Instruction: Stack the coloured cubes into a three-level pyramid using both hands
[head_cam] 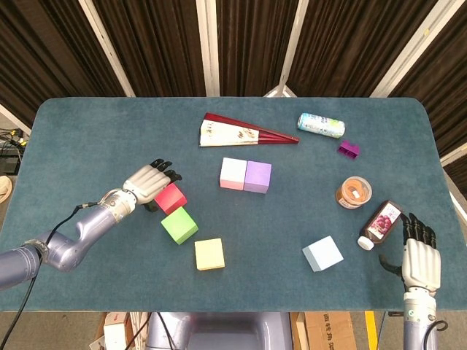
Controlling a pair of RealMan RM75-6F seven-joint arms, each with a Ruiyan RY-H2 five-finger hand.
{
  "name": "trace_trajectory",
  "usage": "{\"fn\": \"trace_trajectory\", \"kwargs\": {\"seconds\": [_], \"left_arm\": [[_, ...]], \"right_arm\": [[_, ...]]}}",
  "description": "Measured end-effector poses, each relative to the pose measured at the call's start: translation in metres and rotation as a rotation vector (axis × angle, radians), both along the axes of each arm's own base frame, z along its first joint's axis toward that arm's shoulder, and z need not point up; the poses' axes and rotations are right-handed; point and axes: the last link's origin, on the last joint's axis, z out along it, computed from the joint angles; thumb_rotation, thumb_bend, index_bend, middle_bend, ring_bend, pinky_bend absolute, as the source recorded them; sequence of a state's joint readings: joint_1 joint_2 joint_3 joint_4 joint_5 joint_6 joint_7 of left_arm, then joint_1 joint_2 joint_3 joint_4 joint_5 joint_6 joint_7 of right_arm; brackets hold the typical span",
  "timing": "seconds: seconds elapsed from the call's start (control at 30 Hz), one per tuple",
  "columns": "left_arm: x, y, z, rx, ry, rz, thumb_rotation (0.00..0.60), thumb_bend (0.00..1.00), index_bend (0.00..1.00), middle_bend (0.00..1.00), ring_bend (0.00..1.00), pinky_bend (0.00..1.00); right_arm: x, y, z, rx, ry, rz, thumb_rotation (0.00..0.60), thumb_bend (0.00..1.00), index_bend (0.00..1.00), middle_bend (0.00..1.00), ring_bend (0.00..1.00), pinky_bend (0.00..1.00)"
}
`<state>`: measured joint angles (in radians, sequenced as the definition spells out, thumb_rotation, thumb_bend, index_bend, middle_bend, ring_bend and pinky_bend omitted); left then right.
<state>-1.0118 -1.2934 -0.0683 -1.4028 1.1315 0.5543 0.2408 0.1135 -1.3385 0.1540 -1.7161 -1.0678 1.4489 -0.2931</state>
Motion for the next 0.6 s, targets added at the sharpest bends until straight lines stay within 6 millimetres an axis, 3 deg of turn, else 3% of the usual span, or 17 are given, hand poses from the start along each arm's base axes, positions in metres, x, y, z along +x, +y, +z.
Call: {"fn": "trace_trajectory", "kwargs": {"seconds": [0.23,0.6], "left_arm": [[-0.0018,-0.0008,-0.0092,-0.021,-0.007,-0.003,0.600,0.30,0.25,0.22,0.00,0.00],[-0.0068,0.0042,-0.0074,-0.002,-0.011,0.013,0.600,0.30,0.28,0.24,0.00,0.00]], "right_arm": [[-0.0019,-0.0018,-0.0019,0.004,-0.013,-0.021,0.600,0.27,0.08,0.03,0.00,0.00],[-0.0024,-0.0024,-0.0009,-0.018,-0.022,-0.030,0.600,0.27,0.08,0.03,0.00,0.00]]}}
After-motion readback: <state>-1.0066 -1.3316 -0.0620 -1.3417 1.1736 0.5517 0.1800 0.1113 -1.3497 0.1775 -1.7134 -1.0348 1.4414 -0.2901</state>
